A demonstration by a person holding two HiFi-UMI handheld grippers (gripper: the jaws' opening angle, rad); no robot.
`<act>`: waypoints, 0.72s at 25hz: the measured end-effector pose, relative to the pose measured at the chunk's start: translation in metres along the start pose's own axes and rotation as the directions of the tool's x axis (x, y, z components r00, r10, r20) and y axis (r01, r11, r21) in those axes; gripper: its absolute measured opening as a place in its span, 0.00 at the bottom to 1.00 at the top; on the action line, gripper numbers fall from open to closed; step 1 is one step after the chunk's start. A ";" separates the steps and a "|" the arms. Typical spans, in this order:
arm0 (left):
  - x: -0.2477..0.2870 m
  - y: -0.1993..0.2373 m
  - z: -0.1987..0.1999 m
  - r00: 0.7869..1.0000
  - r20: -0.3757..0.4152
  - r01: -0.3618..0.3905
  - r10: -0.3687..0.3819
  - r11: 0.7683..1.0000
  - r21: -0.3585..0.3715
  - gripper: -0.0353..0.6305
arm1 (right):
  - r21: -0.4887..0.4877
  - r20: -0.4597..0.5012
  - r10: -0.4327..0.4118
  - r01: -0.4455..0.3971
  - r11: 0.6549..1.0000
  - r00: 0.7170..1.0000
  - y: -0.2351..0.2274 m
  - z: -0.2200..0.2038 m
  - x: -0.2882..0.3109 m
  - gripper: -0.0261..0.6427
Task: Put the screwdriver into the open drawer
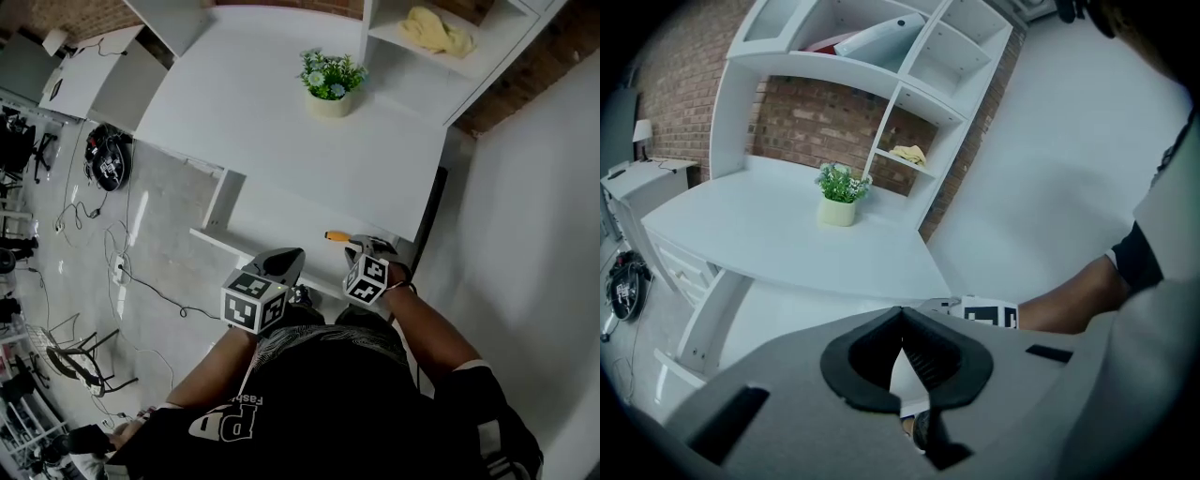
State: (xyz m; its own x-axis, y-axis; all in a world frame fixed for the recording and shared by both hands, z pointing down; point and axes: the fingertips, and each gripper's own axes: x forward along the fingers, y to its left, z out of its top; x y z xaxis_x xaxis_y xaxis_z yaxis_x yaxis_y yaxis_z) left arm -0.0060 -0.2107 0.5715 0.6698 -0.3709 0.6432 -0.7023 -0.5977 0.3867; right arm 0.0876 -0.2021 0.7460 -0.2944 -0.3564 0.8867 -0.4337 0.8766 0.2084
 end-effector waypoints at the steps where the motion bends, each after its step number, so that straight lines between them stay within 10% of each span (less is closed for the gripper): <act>1: 0.001 -0.002 0.004 1.000 0.004 0.001 -0.001 1.000 0.005 0.08 | 0.027 0.032 0.000 -0.001 1.000 0.999 -0.002 0.004 -0.012 0.17; 18: -0.003 -0.043 0.071 0.989 0.105 0.088 -0.104 0.984 0.155 0.08 | 0.559 0.365 -0.280 0.031 0.828 0.888 -0.080 0.039 -0.195 0.14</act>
State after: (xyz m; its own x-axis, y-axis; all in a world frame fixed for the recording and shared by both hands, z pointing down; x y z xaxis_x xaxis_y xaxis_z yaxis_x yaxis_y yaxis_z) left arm 0.0395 -0.2341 0.5061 0.7611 -0.3789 0.5265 -0.5953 -0.7305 0.3348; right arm 0.1461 -0.2151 0.5401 -0.4509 -0.6796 0.5787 -0.8446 0.5345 -0.0305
